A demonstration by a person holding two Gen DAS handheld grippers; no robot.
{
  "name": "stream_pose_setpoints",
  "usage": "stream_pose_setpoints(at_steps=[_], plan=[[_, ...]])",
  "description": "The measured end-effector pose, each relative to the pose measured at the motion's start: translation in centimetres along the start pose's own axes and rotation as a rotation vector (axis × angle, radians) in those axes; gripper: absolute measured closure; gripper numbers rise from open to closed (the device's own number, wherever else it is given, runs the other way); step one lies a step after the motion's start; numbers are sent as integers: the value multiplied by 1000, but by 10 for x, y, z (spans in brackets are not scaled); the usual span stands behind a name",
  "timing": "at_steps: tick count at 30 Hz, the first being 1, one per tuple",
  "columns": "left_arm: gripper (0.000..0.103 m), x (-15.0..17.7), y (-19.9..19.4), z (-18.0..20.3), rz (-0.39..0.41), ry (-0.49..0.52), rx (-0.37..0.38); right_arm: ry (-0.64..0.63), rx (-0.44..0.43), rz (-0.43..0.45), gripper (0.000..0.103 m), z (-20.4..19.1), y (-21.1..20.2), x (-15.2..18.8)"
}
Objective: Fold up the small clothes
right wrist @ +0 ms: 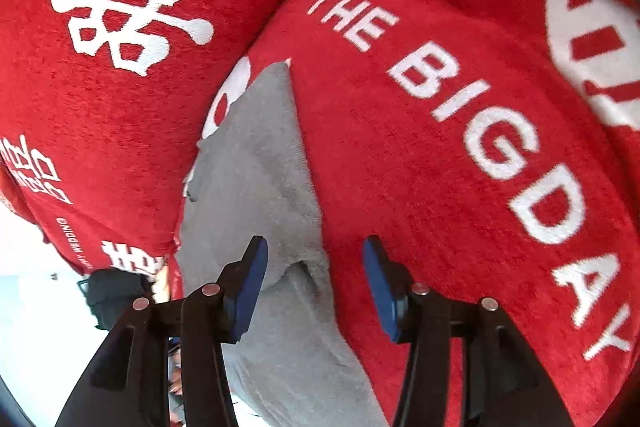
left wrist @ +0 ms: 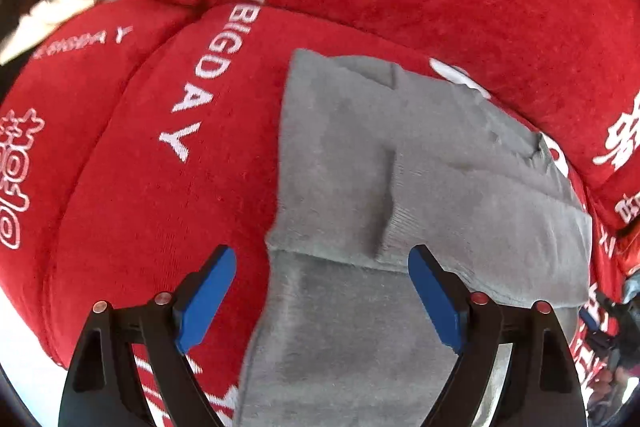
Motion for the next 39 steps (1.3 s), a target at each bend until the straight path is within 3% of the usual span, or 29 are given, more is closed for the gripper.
stream_pose_setpoints(at_steps=[5,8,10,12,13,17,20,24,25,26,27,28,31,39], plan=[[15,-9,25,-5,-67,-26,92,-11,-55,-45,49,-11,16,2],[16,-11,25,-1,-62,9,122,-49,-30,-79,52,-15,25,6],[37,-12,25,4,-56,43,115,-72,35,-96,87,-15,29,7],[83,-13,25,6,-57,79,97,-98,88,-104,87,-17,31,8],[86,-13,23,8,-62,80,117,-129,105,-103,88,-23,30,8],[86,-20,7,5,4,131,111,-258,154,-102,88,-41,20,10],[86,-17,18,-5,-9,135,89,-254,201,-119,88,-23,29,9],[84,-17,19,-10,5,95,108,-247,185,-83,88,-16,34,6],[80,-16,18,-10,12,93,96,-243,185,-83,87,-15,32,7],[59,-15,17,-14,16,95,45,-238,187,-86,85,-15,30,8],[31,-15,15,-21,23,94,-9,-234,194,-90,83,-16,29,9],[24,-14,13,-27,37,90,-68,-238,217,-93,80,-16,27,9],[23,-8,4,-32,39,77,-90,-274,285,-95,67,-20,22,13],[23,28,-16,-24,-9,144,-115,-338,348,-122,63,-32,15,42]])
Point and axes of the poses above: each gripper's, at about its wrist camera, not at the fingertips, and y roughly the way its jaws point, z to its right, x to its underside, the point moved 10 cm from there along y, roughly the way its jaws point, and after that the axes turned 4 degrees about -x, right-handed, at the moved point
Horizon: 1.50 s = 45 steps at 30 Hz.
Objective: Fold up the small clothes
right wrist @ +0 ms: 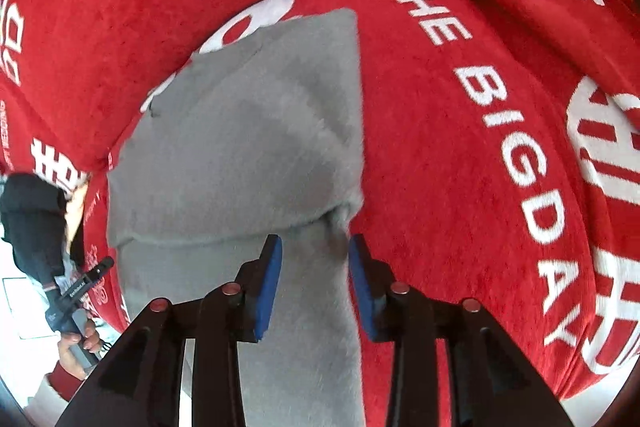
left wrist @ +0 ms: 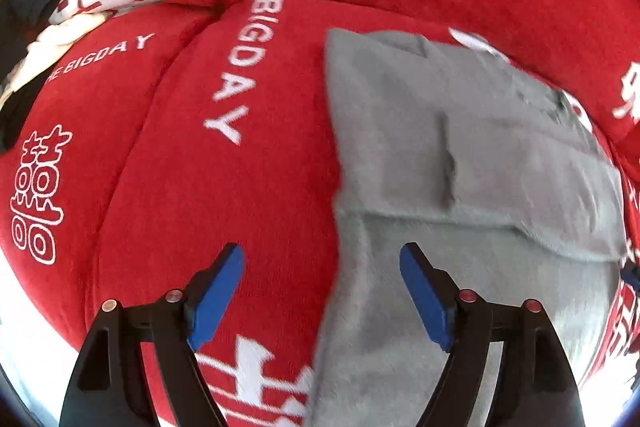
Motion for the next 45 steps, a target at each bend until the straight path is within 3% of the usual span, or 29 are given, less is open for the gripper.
stream_pose_setpoints(at_steps=[12,19,29,34,45], plan=[[23,45,-23,55,-67,93,60,7,-35,-41,55,-33,-3,47],[23,59,-34,57,-74,159,57,5,-37,-80,50,-50,0,80],[23,73,-39,50,-83,231,88,52,-29,-46,50,-71,5,107],[23,85,-39,47,-83,308,58,74,-53,-56,50,-78,9,123],[23,127,-56,60,-52,212,20,-41,-109,-89,50,-65,-10,145]])
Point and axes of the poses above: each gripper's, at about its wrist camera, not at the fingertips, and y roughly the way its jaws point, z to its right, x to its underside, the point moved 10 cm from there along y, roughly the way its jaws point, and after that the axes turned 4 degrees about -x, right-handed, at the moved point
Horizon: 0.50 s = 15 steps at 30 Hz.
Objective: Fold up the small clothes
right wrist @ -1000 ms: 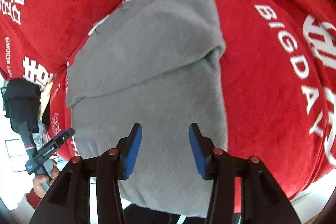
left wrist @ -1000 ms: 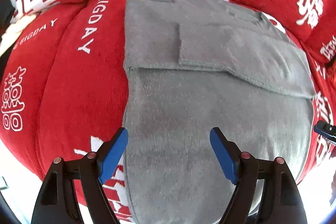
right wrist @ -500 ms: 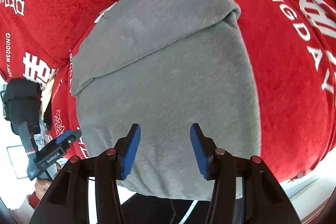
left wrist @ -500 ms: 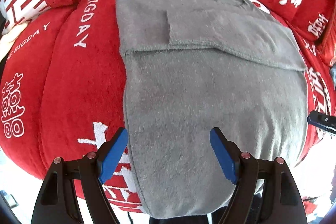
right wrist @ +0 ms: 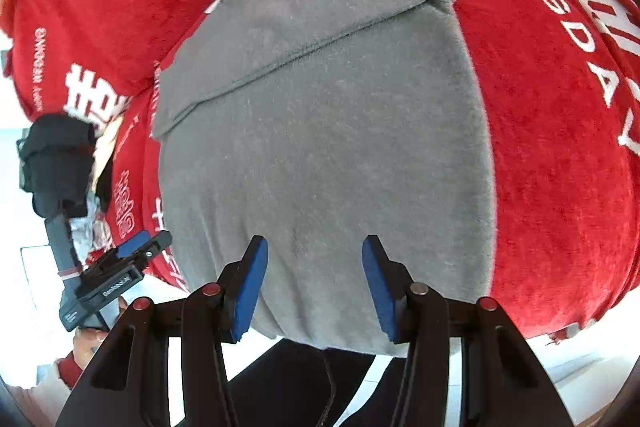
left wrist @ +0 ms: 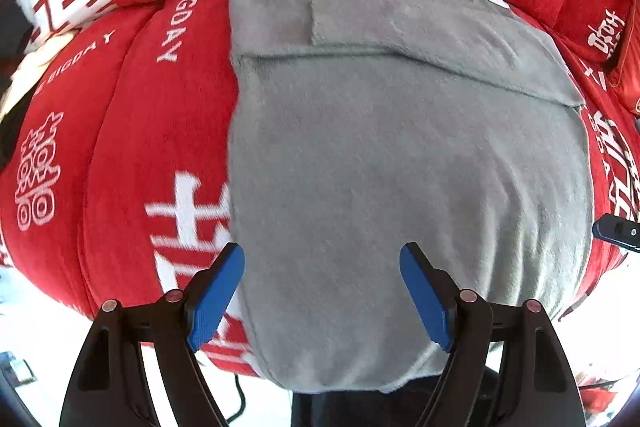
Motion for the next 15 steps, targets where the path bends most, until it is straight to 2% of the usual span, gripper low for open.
stream_pose_setpoints(at_steps=[3,7,11,15], plan=[[23,21,-11,9,11,-46,-13,-29,-25,6,50,11,-14,11],[23,55,-18,14,10,-124,-10,-89,-50,2,42,26,-27,30],[23,92,-12,17,-43,-182,8,-83,-79,-57,42,42,-22,61],[23,121,-7,13,-72,-220,43,-53,-68,-115,42,63,-7,95]])
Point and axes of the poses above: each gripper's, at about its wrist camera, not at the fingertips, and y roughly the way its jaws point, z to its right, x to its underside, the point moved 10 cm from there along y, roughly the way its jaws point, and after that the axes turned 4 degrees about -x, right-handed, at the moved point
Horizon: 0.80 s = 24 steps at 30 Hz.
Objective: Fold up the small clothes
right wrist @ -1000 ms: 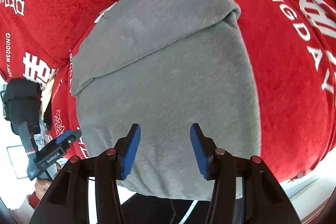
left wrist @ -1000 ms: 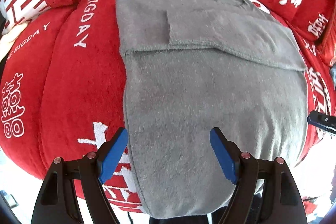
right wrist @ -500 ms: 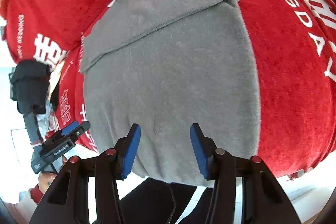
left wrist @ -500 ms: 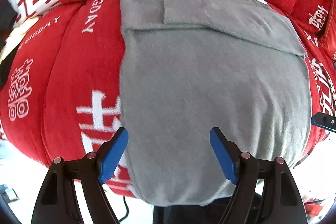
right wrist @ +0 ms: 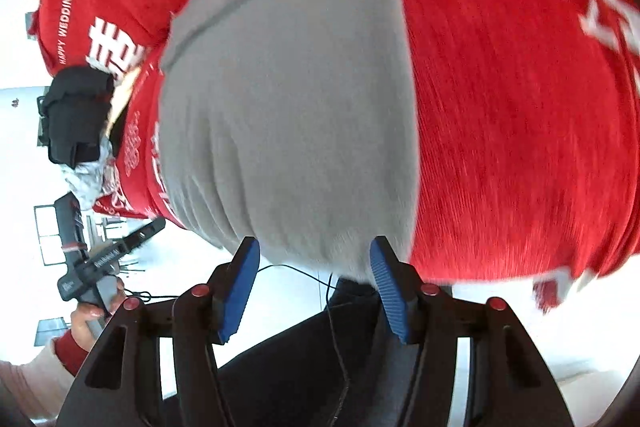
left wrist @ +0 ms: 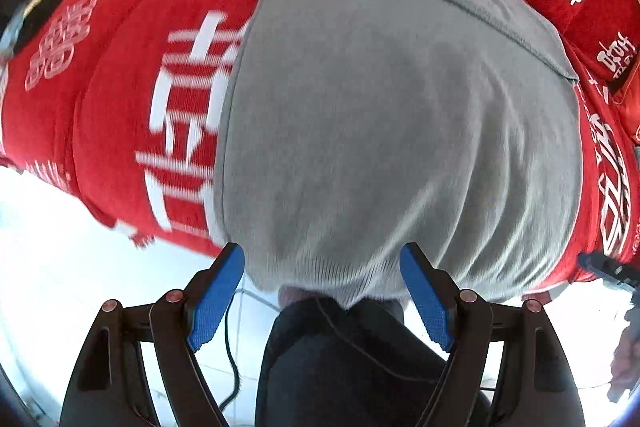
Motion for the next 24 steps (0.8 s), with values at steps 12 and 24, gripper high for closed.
stream_pose_setpoints(at_steps=[12,24], plan=[[23,35,69,-41,-94,-90,130,69,52,-1,42,47,42,44],[31,38,103,-37,-112,-103,289,114,-42,22,40,47,79,31]])
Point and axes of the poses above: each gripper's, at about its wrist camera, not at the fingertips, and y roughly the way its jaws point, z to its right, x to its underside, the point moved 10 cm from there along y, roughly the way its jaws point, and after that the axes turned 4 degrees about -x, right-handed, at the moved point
